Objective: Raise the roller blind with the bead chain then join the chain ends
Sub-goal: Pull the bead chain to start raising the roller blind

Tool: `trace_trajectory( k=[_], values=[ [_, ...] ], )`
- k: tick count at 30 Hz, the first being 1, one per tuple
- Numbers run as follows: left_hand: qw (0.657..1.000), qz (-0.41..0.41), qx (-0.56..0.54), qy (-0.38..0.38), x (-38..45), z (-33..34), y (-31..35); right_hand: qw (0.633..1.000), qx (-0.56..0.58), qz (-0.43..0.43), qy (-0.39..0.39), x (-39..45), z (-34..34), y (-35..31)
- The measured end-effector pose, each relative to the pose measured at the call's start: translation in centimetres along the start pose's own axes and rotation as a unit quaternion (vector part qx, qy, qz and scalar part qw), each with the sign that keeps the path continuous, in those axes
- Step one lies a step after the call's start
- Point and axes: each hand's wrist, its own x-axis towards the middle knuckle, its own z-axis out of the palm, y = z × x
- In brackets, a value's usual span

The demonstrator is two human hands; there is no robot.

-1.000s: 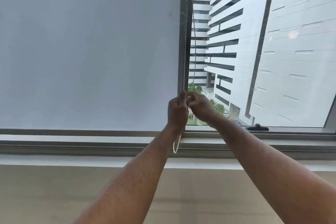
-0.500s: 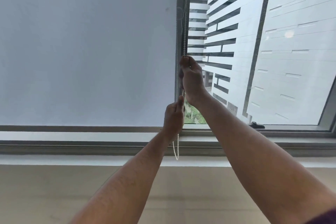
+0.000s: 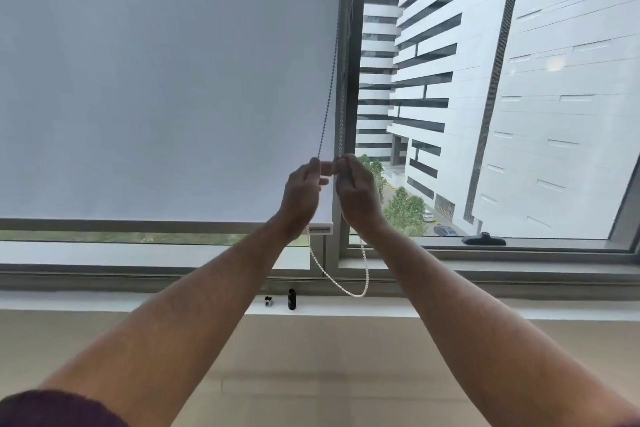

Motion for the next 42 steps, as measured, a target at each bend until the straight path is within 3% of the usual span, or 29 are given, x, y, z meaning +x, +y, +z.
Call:
trace_trajectory(
  k=[7,11,17,21,25,33,37,40,42],
  values=[
    [0.994,-0.009,-0.103,-0.038,4.0,1.2,8.8,0.999,-0.017,0.017,-0.044,-3.7,1.0,4.3],
    [0.982,-0.044,-0.185,0.008,4.9,1.9,11.3,0.998,-0.027,0.002,-0.053,-4.3,0.6,5.1],
    [0.982,0.012,-0.172,0.083,4.0,4.5,9.2,0.994,-0.040,0.029,-0.098,-4.4,0.4,6.0],
    [0.982,0.018,-0.170,0.079,2.7,5.2,6.3,0.979,-0.070,0.078,-0.173,-4.8,-0.6,7.5],
    [0.984,0.019,-0.161,0.072,1.8,5.4,4.7,0.973,-0.029,0.131,-0.189,-4.8,-2.7,8.0],
    [0.987,0.002,-0.146,0.068,-0.7,5.6,0.8,0.984,0.128,0.109,-0.065,1.5,-4.4,0.5],
    [0.987,-0.026,-0.141,0.070,-2.1,6.2,-1.7,0.974,0.171,0.131,-0.071,4.5,-4.4,-3.5],
    [0.986,-0.041,-0.154,0.057,-2.4,6.6,-1.8,0.940,0.281,0.160,-0.104,5.9,-3.6,-6.7],
    [0.986,-0.042,-0.152,0.050,-2.4,6.7,-1.7,0.948,0.275,0.153,-0.056,6.4,-2.5,-7.5]
  ],
)
